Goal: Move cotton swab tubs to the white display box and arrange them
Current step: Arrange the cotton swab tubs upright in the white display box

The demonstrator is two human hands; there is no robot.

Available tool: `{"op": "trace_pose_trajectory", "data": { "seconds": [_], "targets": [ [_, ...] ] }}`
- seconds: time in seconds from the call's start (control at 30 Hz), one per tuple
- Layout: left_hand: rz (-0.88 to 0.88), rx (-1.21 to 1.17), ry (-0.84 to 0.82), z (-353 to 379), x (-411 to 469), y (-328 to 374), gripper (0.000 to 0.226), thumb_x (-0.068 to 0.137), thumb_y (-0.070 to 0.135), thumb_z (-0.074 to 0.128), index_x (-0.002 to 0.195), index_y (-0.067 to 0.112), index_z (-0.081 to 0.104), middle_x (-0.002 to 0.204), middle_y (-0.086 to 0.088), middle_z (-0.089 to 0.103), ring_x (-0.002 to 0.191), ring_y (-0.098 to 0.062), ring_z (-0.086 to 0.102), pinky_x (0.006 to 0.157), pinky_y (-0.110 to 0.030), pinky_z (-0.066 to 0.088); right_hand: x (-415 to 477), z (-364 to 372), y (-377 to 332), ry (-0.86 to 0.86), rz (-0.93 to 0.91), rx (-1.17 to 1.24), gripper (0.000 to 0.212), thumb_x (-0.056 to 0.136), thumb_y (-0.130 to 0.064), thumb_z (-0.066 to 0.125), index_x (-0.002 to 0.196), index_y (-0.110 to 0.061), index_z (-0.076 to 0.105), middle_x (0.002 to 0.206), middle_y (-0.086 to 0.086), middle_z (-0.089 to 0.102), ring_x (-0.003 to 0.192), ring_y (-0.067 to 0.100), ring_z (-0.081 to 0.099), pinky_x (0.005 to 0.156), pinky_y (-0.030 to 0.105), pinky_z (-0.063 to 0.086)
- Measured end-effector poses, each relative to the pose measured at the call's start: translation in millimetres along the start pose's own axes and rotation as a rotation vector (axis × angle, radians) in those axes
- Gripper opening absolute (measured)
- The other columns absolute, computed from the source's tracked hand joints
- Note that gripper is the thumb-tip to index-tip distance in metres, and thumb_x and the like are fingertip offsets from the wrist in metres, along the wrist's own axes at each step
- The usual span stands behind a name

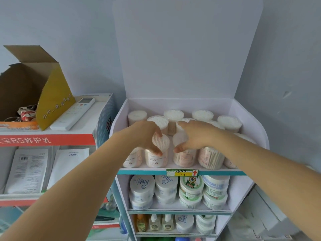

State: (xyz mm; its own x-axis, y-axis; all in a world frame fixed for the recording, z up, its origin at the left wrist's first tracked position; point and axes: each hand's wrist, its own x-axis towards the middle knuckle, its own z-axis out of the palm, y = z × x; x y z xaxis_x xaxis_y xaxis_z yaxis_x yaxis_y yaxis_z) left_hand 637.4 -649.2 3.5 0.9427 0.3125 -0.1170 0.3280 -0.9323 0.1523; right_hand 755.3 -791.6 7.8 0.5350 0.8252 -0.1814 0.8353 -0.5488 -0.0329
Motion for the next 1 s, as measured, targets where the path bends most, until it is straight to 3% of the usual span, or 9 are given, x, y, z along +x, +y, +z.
{"op": "trace_pose_trajectory", "data": {
  "seconds": [0.13,0.27,0.37,0.47,0.6,0.67,0.8,0.9,1.0],
  "targets": [
    [-0.002,0.010,-0.010,-1,1,2,0.068,0.065,0.045,0.080,0.126,0.028,0.054,0.133,0.007,0.051,0.121,-0.019,0.048,0.101,-0.035,0.036,2,12,-10,0.063,-0.040,-0.149,0.075,0.081,-0.047,0.063,0.143,-0.021,0.030,0.133,0.008,0.043,0.113,0.027,0.051,0.075,0.032,0.040],
    [0.002,0.010,-0.007,-1,1,1,0.068,0.065,0.047,0.080,0.125,0.029,0.055,0.132,0.007,0.052,0.121,-0.019,0.048,0.101,-0.035,0.036,2,-1,1,-0.120,-0.197,0.021,0.109,0.070,-0.008,0.077,0.150,-0.039,0.010,0.123,-0.008,0.033,0.104,0.016,0.048,0.076,0.029,0.049],
    [0.002,0.015,-0.003,0,1,1,0.068,0.065,0.047,0.080,0.126,0.029,0.055,0.132,0.007,0.053,0.121,-0.019,0.049,0.101,-0.035,0.036,4,-2,5,-0.081,-0.179,0.070,0.113,0.067,-0.032,0.083,0.151,-0.035,0.007,0.148,-0.003,0.022,0.133,0.021,0.032,0.104,0.037,0.040],
    [0.001,0.022,-0.002,0,1,2,0.068,0.065,0.046,0.080,0.126,0.028,0.054,0.132,0.006,0.052,0.120,-0.019,0.049,0.100,-0.034,0.036,7,9,-3,-0.052,-0.086,0.000,0.101,0.072,-0.057,0.070,0.150,-0.031,0.012,0.148,0.007,0.029,0.131,0.030,0.039,0.101,0.041,0.041],
    [0.002,0.023,-0.006,0,0,2,0.068,0.066,0.046,0.079,0.126,0.028,0.054,0.132,0.006,0.052,0.122,-0.019,0.048,0.101,-0.034,0.036,4,15,-2,-0.044,-0.180,0.075,0.098,0.077,-0.022,0.072,0.150,-0.034,0.008,0.144,0.004,0.040,0.106,0.022,0.056,0.076,0.029,0.050],
    [0.004,0.030,-0.008,-1,0,3,0.068,0.066,0.047,0.079,0.126,0.028,0.054,0.132,0.006,0.052,0.122,-0.019,0.048,0.101,-0.034,0.036,3,7,4,-0.086,-0.230,0.195,0.112,0.070,-0.004,0.075,0.150,-0.036,0.004,0.151,-0.002,0.031,0.116,0.019,0.052,0.090,0.033,0.051],
    [-0.013,0.015,-0.004,-1,1,3,0.068,0.064,0.046,0.081,0.125,0.028,0.055,0.131,0.006,0.054,0.119,-0.019,0.050,0.099,-0.034,0.037,4,-1,7,-0.020,-0.188,0.183,0.111,0.066,-0.044,0.082,0.150,-0.034,0.010,0.155,0.000,0.023,0.140,0.022,0.028,0.112,0.041,0.031],
    [-0.018,0.022,-0.010,-1,1,4,0.068,0.064,0.046,0.080,0.125,0.028,0.055,0.131,0.005,0.054,0.119,-0.020,0.050,0.099,-0.034,0.037,2,10,-2,-0.002,-0.101,-0.016,0.099,0.076,-0.062,0.063,0.151,-0.028,0.008,0.149,0.009,0.035,0.130,0.029,0.042,0.097,0.038,0.041],
    [-0.017,0.019,-0.010,-1,1,5,0.067,0.066,0.045,0.080,0.126,0.028,0.055,0.132,0.005,0.053,0.121,-0.020,0.049,0.101,-0.034,0.036,3,15,-2,-0.041,-0.162,0.016,0.092,0.086,-0.038,0.064,0.151,-0.029,0.000,0.141,0.009,0.045,0.106,0.023,0.056,0.074,0.030,0.045]
  ]
}}
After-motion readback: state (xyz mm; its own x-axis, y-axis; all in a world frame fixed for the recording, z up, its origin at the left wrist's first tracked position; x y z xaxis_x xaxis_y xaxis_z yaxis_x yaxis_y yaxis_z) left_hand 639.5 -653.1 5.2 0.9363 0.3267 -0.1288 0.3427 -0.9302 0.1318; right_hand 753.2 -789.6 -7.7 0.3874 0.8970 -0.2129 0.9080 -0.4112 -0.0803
